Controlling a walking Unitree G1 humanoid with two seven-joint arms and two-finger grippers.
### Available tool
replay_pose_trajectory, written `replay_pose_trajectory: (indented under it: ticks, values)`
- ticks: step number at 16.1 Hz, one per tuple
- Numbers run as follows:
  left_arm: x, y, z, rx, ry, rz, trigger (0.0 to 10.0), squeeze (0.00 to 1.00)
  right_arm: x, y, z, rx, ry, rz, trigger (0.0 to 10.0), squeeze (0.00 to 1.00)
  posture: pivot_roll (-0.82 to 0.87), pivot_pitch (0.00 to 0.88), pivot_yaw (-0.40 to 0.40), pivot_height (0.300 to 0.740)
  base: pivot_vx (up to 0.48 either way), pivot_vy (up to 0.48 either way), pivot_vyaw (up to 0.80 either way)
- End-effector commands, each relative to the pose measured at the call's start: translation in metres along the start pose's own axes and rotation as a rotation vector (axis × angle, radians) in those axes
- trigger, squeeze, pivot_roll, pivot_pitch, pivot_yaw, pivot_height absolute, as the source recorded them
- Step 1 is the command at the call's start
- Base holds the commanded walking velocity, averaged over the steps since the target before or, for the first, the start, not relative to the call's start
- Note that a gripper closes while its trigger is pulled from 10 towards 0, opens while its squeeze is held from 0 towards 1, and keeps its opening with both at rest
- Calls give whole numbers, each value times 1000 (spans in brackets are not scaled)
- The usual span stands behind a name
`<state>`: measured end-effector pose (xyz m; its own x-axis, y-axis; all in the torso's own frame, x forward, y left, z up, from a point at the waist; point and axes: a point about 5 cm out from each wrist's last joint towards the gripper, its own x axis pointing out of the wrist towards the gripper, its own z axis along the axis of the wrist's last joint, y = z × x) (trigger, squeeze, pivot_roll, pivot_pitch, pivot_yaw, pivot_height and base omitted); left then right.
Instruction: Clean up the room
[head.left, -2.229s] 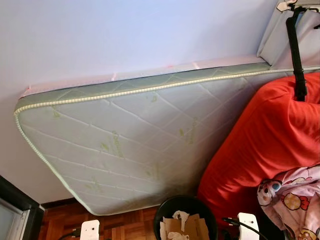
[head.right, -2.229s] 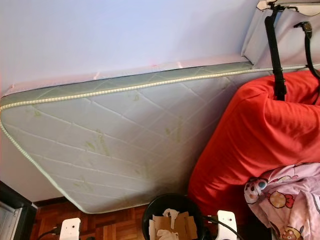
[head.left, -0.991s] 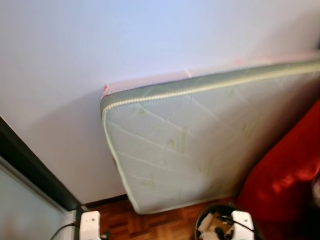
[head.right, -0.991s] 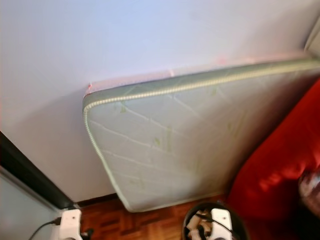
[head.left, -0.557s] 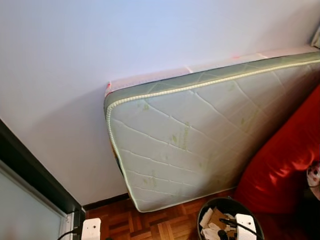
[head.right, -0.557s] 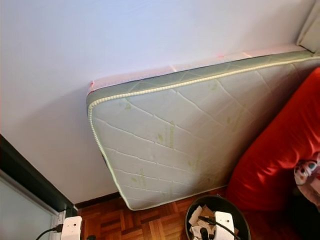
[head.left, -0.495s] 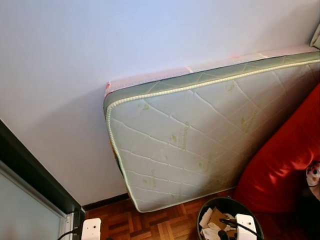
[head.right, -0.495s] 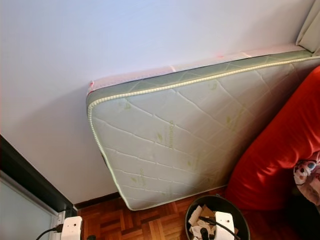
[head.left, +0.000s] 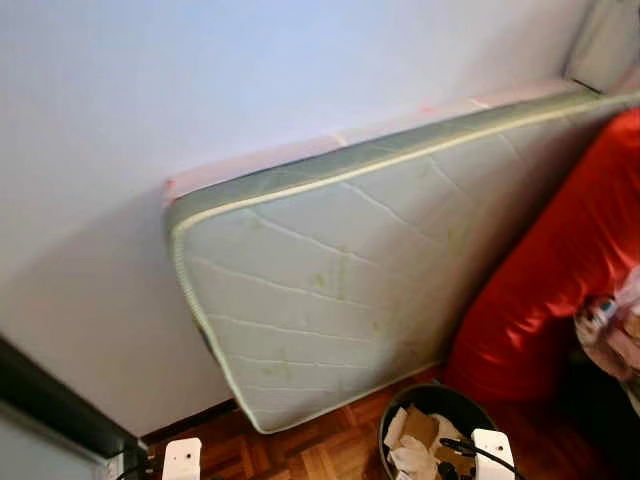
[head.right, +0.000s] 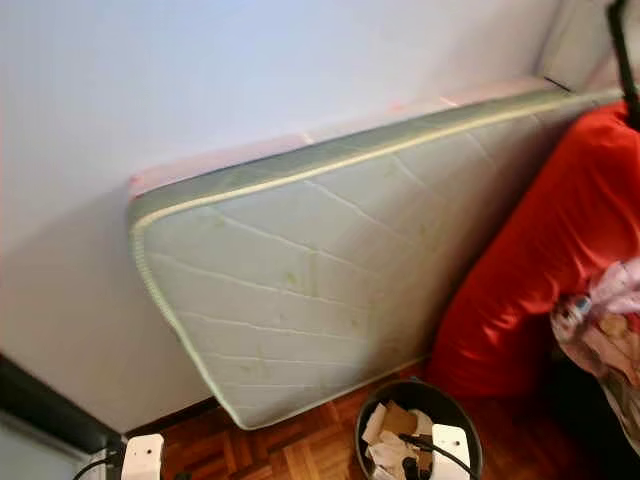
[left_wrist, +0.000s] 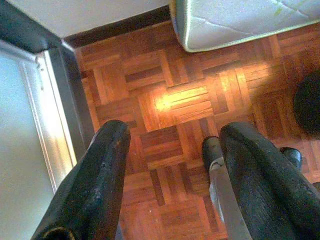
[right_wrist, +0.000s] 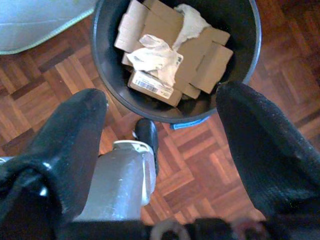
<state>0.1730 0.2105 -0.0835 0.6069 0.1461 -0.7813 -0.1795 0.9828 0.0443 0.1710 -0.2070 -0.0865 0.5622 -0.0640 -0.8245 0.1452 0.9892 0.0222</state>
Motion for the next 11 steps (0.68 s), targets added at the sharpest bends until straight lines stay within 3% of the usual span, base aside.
replay_pose_trajectory:
  ticks: [1,5,8,11]
  values:
    - [-1,2,-3,9,15,4,10000,0,0,1,1,-5,2,3,10000,0,-28,0,40,740,0,0,-669]
    - [0,2,-1,25,8,7,10000,0,0,2,1,-2,3,3,10000,0,-26,0,45,740,0,0,-669]
    - [1,3,2,62,5,14,10000,0,1,3,1,3,3,5,10000,0,-27,0,49,740,0,-439,-669]
    - [1,1,4,51,-1,7,10000,0,1,4,0,8,2,5,10000,0,-30,0,53,740,0,0,-667]
